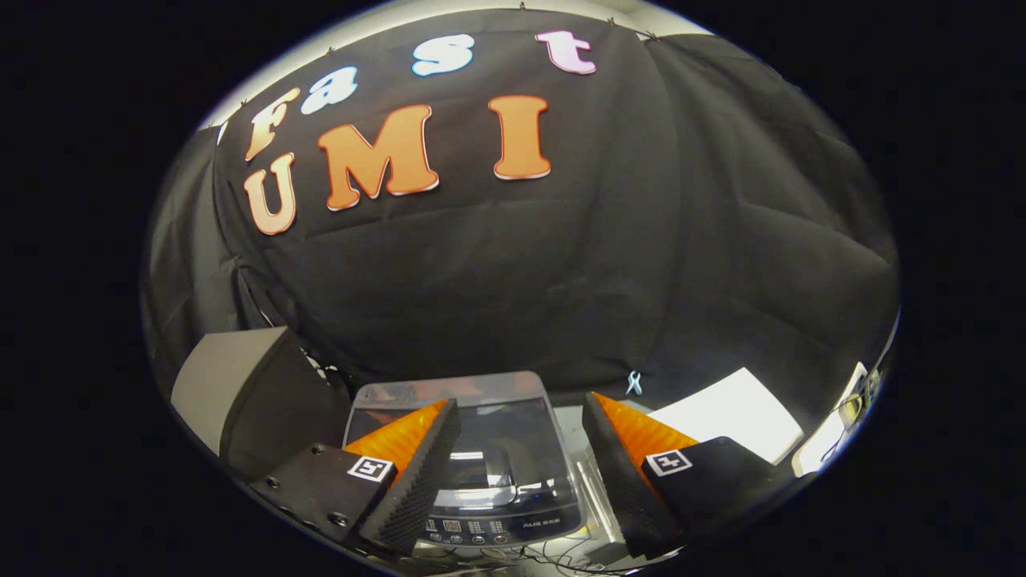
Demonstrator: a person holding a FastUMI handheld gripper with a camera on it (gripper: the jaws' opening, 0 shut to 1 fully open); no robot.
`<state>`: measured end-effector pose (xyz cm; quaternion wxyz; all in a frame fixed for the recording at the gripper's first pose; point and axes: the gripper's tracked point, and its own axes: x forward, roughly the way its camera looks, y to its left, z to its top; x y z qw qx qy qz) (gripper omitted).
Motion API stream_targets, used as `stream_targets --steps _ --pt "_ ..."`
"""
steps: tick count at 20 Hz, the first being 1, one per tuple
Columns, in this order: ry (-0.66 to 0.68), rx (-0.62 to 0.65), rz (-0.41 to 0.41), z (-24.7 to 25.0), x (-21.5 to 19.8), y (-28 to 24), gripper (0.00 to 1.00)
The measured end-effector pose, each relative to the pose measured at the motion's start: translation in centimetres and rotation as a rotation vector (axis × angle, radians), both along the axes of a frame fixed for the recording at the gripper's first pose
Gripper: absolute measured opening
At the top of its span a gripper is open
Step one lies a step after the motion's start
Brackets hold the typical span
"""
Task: Put the clothes into the washing machine and then close the washing machine lid.
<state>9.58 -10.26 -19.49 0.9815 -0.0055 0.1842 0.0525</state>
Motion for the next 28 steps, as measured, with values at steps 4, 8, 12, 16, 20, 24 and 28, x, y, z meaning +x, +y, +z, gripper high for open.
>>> stream_targets --steps 4,8,12,16,20,24,28 --pt "-0.11 -0.047 0.032 5.8 -0.6 -0.3 0.99" --pt "-0.199 -0.051 0.04 10.9 -1.4 -0.3 0.99" --pt "-0.272 -0.029 0.035 14.4 -2.1 0.1 0.98" --pt "-0.306 -0.027 0.023 15.7 -2.3 0.2 0.98" --pt "-0.303 -0.036 0.015 15.4 -2.5 0.7 0.98" --pt "-0.313 -0.048 0.011 15.8 -2.6 1.9 0.98" --pt "-0.322 -0.059 0.004 16.2 -2.6 3.5 0.98"
